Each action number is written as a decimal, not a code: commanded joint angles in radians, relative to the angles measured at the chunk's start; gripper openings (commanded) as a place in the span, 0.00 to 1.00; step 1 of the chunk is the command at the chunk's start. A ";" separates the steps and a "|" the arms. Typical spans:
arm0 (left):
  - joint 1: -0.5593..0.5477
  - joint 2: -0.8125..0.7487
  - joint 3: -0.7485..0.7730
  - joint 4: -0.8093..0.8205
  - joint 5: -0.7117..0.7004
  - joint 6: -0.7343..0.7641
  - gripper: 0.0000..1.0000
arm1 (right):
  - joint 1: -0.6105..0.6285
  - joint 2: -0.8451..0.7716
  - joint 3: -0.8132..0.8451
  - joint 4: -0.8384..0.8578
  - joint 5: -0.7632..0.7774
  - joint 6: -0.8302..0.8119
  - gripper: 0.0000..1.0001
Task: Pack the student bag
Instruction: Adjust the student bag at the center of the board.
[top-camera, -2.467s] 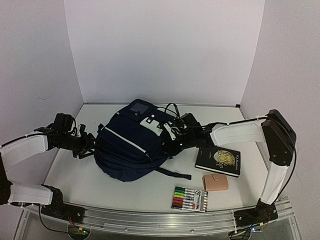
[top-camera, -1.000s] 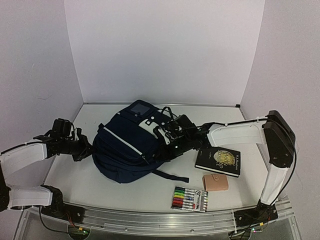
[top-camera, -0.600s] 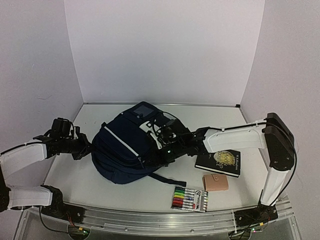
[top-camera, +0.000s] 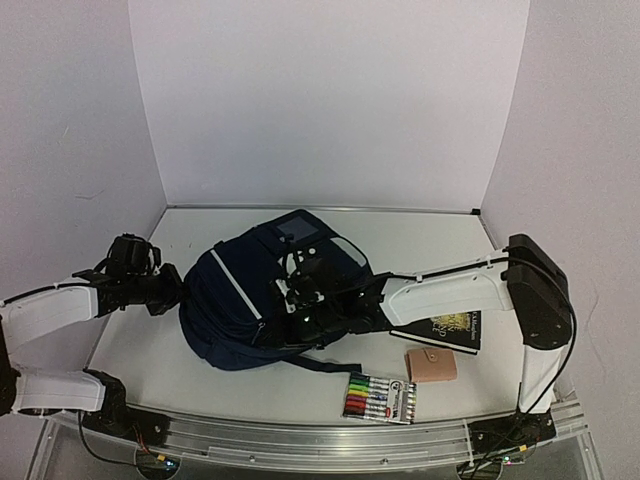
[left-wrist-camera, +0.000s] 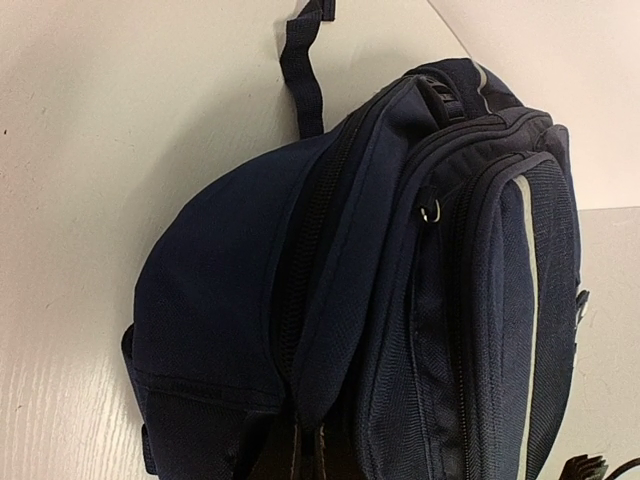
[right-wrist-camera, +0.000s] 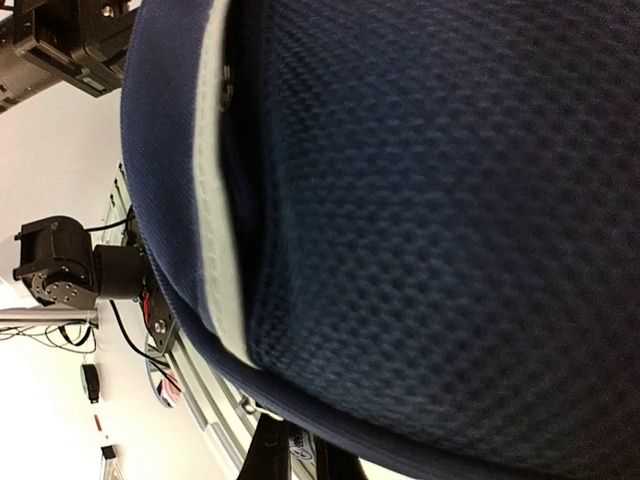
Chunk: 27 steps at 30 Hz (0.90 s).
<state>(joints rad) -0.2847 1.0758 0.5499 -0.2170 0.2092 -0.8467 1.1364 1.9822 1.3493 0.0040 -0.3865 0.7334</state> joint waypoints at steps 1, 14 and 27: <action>-0.038 0.015 0.080 0.097 0.029 0.003 0.00 | 0.033 -0.008 0.080 0.167 0.073 0.044 0.00; 0.003 0.183 0.274 0.097 -0.010 0.205 0.07 | 0.049 -0.084 0.023 0.168 0.152 0.023 0.16; -0.025 0.001 0.342 -0.335 -0.077 0.258 0.73 | 0.010 -0.233 -0.040 -0.050 0.420 -0.201 0.54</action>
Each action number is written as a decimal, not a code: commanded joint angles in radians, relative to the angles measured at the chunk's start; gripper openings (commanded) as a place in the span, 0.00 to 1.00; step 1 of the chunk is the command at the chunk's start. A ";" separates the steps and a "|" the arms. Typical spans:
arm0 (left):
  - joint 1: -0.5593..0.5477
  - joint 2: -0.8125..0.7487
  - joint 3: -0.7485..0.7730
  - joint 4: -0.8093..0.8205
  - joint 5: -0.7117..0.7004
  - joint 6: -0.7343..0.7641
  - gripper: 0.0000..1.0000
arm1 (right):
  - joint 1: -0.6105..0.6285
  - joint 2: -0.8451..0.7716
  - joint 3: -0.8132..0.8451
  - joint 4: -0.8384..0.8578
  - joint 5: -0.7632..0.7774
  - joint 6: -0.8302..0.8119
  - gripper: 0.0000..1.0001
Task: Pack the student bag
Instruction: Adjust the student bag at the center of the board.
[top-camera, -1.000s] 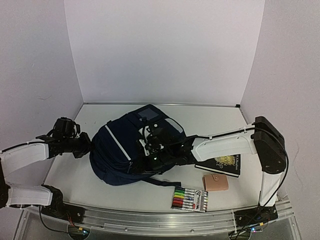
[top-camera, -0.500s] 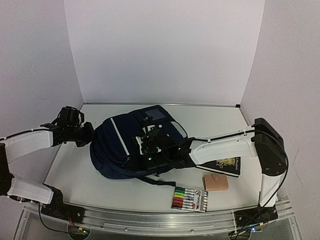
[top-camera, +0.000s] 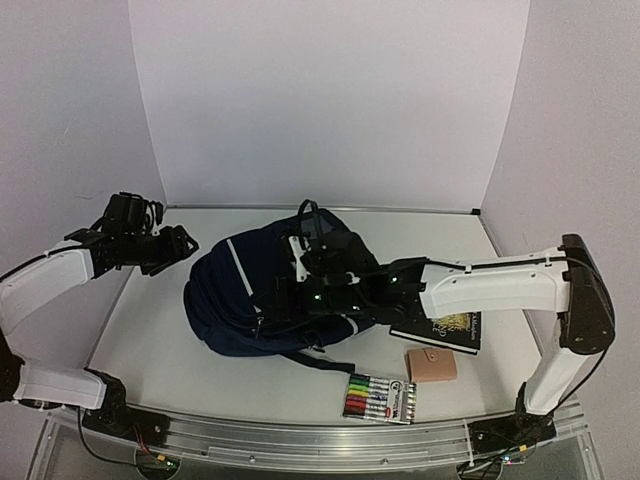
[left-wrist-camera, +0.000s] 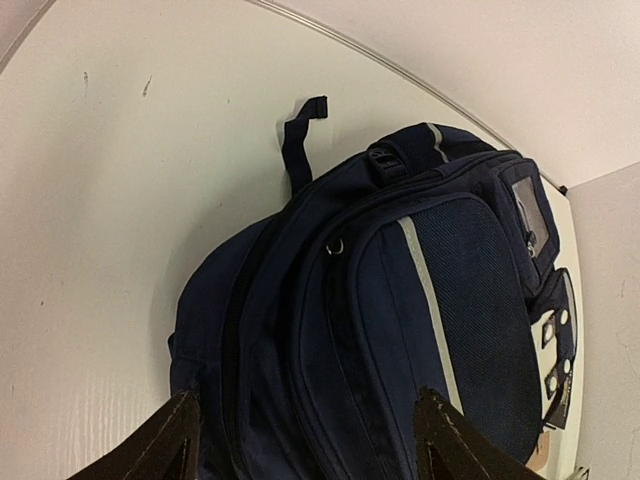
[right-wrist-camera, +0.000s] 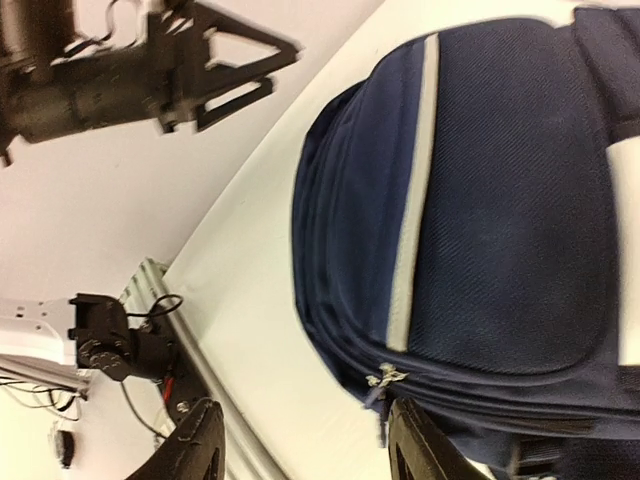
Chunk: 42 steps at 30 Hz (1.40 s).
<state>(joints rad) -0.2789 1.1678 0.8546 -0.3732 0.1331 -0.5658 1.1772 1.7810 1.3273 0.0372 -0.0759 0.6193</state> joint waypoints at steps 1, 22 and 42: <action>-0.057 -0.113 0.024 -0.197 0.010 -0.063 0.73 | -0.039 -0.032 -0.024 -0.087 0.113 -0.099 0.54; -0.242 -0.084 -0.239 0.096 0.023 -0.329 0.49 | -0.034 0.125 -0.037 -0.153 0.386 -0.690 0.71; -0.087 0.098 0.009 0.065 -0.031 0.043 0.68 | 0.001 0.211 0.095 -0.112 0.500 -0.473 0.66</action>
<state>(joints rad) -0.3295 1.3575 0.8263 -0.1806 0.2262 -0.6175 1.1778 1.9961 1.3808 -0.0910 0.3697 0.0615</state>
